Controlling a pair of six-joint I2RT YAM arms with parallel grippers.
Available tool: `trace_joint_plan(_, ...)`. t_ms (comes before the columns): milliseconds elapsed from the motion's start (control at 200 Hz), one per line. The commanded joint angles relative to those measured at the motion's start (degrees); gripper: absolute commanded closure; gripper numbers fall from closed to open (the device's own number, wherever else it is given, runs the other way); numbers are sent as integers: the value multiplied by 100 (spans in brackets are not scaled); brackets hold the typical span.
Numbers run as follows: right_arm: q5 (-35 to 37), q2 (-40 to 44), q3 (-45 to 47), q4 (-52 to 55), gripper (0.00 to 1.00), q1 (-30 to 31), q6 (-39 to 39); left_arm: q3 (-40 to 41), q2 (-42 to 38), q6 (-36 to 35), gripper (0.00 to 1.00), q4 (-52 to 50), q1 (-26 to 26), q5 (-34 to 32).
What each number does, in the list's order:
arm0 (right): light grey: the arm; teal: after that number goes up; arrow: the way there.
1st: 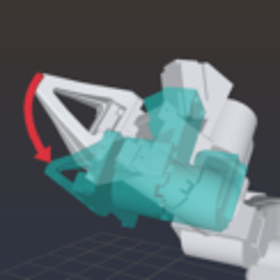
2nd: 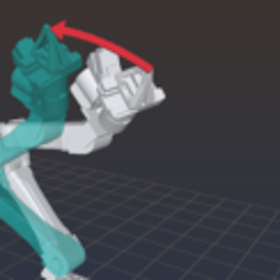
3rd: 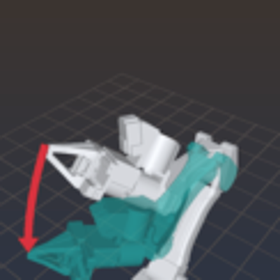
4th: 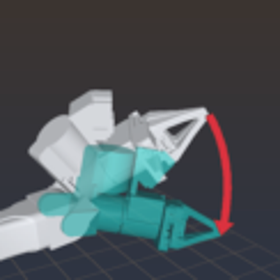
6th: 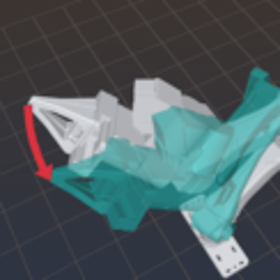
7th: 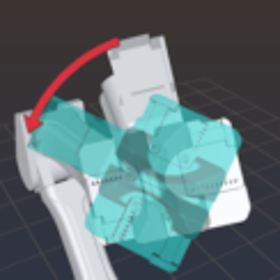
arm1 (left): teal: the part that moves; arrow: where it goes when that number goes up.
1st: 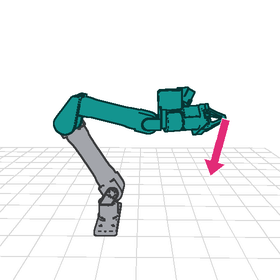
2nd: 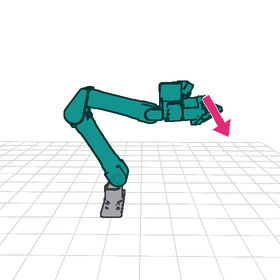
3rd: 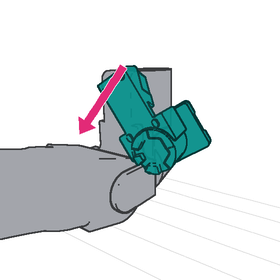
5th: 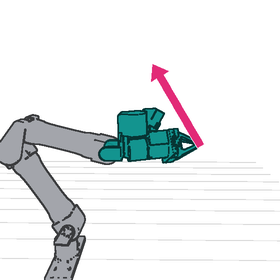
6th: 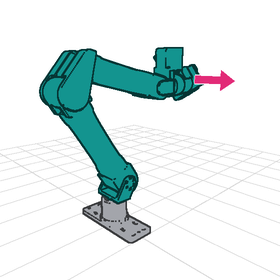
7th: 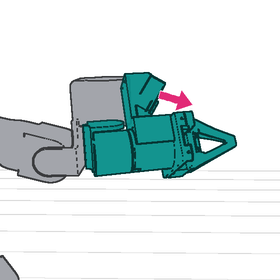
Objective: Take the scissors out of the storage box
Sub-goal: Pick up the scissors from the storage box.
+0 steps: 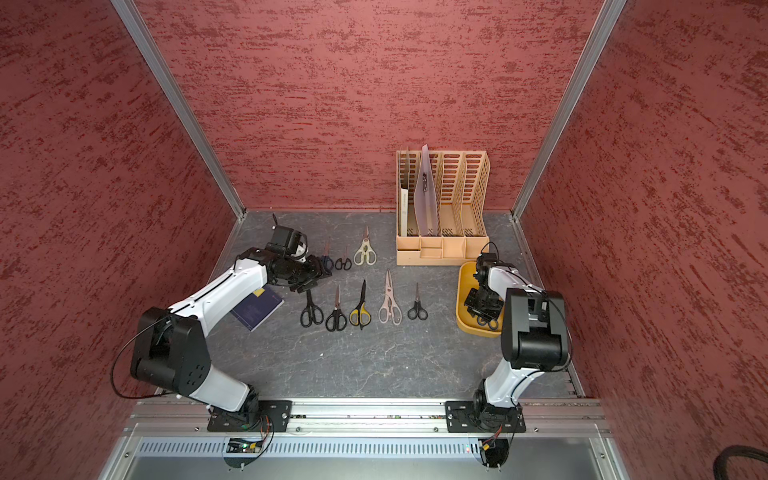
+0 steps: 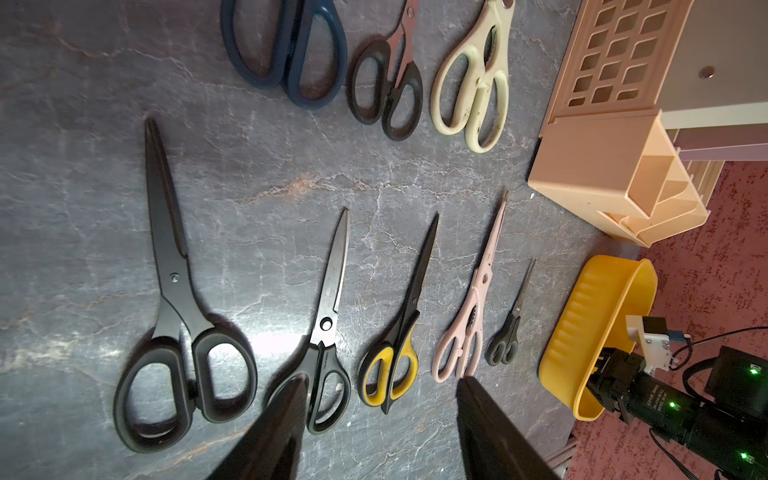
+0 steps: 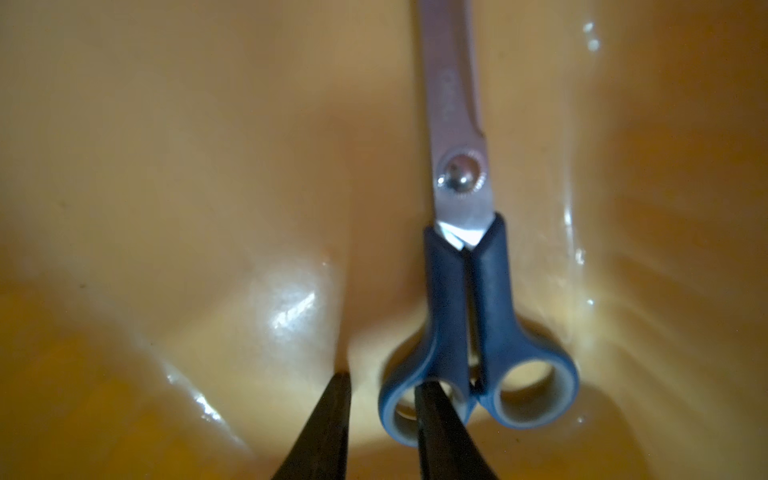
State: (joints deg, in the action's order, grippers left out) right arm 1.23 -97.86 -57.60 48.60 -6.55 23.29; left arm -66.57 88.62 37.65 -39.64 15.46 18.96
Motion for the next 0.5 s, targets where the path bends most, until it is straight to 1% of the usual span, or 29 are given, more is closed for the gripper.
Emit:
trace_joint_plan(0, -193, -165, -66, -432, 70, -60, -2, -168, 88, -73, 38, -140, 31, -125)
trace_joint_plan(145, -874, 30, -14, -825, 70, -60, 105, -259, 174, -55, 38, -204, 31, -113)
trace_joint_plan(210, -1040, 201, -41, -861, 70, -62, 131, -327, 220, -57, 38, -241, 31, -105)
trace_joint_plan(255, -1007, 316, -83, -784, 70, -62, 115, -376, 251, -63, 38, -255, 33, -95)
trace_joint_plan(371, -582, 435, -214, -364, 71, -63, -18, -466, 358, -44, 38, -223, 35, -30)
trace_joint_plan(496, -565, 440, -169, -298, 71, -65, -82, -550, 495, -58, 39, -172, 30, 22)
